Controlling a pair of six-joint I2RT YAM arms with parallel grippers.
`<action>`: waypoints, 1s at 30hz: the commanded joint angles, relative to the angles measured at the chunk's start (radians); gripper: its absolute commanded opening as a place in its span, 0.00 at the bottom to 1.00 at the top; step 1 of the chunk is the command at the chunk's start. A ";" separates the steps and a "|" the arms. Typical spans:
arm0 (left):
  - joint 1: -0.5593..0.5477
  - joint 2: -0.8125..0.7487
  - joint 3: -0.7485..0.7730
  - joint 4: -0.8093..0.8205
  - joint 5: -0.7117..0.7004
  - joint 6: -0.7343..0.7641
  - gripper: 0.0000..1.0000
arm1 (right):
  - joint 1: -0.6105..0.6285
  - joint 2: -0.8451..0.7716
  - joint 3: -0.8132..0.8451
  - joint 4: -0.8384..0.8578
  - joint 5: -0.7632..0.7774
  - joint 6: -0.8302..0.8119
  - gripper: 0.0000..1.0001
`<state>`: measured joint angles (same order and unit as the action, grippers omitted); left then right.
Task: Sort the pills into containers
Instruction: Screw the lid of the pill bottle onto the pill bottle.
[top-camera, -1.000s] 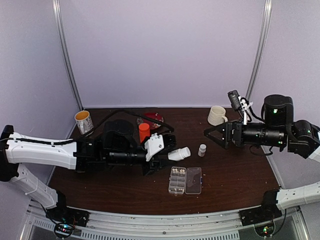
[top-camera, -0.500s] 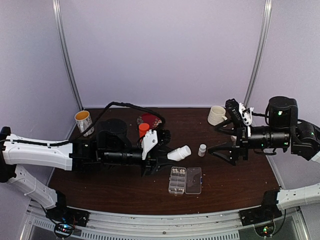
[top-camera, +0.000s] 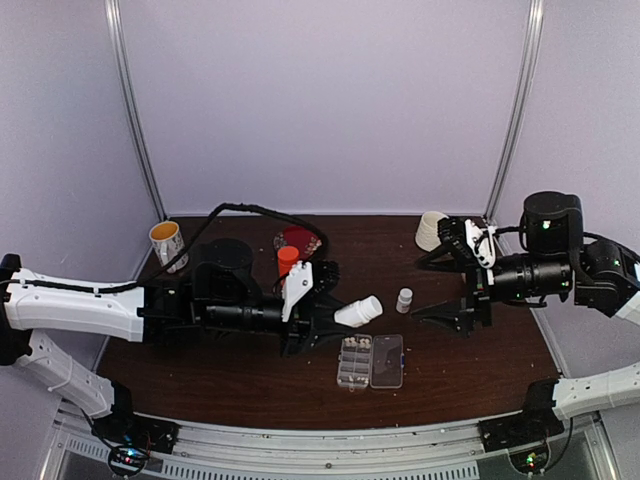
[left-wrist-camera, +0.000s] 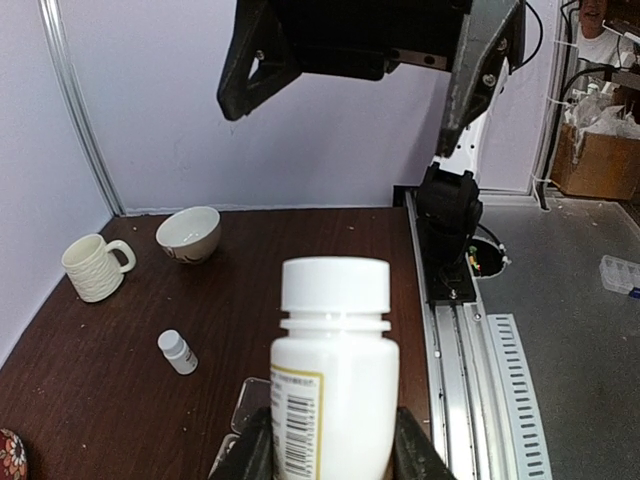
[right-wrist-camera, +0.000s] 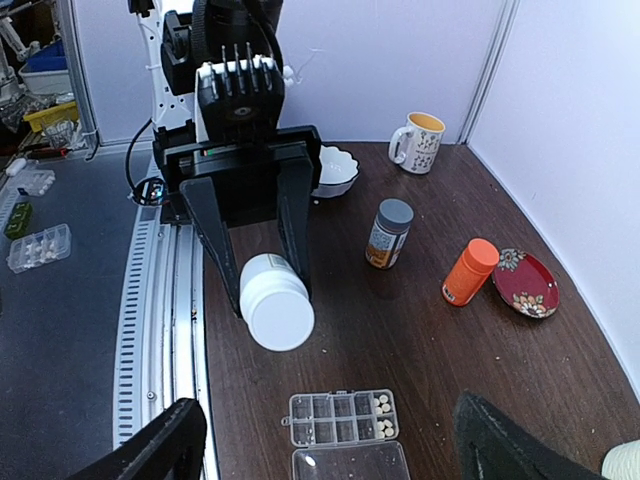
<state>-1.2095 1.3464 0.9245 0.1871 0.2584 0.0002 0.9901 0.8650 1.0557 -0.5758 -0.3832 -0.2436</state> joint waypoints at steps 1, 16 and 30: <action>0.005 -0.033 -0.009 0.062 0.026 -0.028 0.00 | -0.004 -0.007 -0.001 0.039 -0.050 -0.071 0.89; 0.006 -0.034 -0.001 0.057 0.098 -0.029 0.00 | -0.001 0.050 0.033 -0.031 -0.168 -0.247 0.76; 0.006 -0.010 0.038 0.013 0.127 -0.016 0.00 | 0.045 0.174 0.134 -0.088 -0.186 -0.320 0.59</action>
<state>-1.2095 1.3323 0.9257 0.1787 0.3645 -0.0177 1.0168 1.0271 1.1534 -0.6449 -0.5510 -0.5335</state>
